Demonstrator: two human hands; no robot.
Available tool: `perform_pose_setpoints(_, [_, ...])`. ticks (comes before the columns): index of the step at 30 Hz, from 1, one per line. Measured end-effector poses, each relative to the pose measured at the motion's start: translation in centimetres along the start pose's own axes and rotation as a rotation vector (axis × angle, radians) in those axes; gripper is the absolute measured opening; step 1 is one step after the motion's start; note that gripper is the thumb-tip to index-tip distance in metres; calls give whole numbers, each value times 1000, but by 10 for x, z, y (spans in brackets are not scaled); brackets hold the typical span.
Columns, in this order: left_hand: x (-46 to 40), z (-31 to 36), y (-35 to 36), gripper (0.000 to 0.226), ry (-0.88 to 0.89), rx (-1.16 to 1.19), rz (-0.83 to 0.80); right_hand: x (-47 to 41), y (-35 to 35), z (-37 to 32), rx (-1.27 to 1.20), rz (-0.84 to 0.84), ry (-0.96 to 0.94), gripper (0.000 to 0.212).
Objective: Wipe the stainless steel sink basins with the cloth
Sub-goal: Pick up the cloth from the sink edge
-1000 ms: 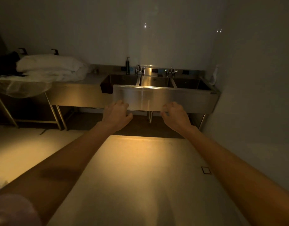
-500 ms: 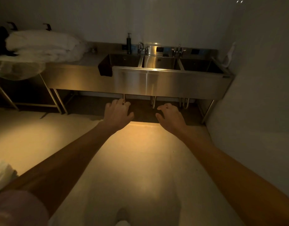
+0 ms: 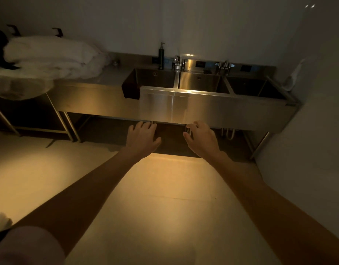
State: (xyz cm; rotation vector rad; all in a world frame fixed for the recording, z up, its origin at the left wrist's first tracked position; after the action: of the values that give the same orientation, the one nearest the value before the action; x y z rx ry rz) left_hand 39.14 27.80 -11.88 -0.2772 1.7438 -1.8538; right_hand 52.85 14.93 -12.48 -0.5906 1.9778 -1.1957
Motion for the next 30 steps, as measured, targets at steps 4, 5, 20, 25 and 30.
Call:
perform_pose_setpoints(4, [-35, -30, 23, 55, -5, 4, -29, -30, 47, -3, 22, -151, 41, 47])
perform_pose_setpoints(5, [-42, -35, 30, 55, -8, 2, -42, -34, 59, -3, 40, -199, 44, 48])
perform_pose_setpoints(20, [-162, -105, 129, 52, -130, -19, -162, -155, 179, 23, 30, -349, 8, 48])
perform_pose_setpoints(25, [-234, -122, 140, 50, -194, -29, -163, -232, 209, 38, 0, -375, -26, 48])
perform_pose_setpoints(30, [-291, -139, 145, 50, -247, -40, -143, -310, 220, 41, 11, -317, -107, 47])
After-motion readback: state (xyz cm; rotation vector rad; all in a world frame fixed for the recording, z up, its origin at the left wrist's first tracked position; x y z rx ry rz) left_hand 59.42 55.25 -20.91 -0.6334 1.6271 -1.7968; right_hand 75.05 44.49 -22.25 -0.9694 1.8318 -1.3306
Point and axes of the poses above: each hand's wrist, its own x-axis away from the middle knuckle, its own y-axis out of the palm, z = x × y, the point moved 6 cm from there along -x, towards the middle knuckle, and after that the axes turned 3 degrees about z, right-handed, at the moved point
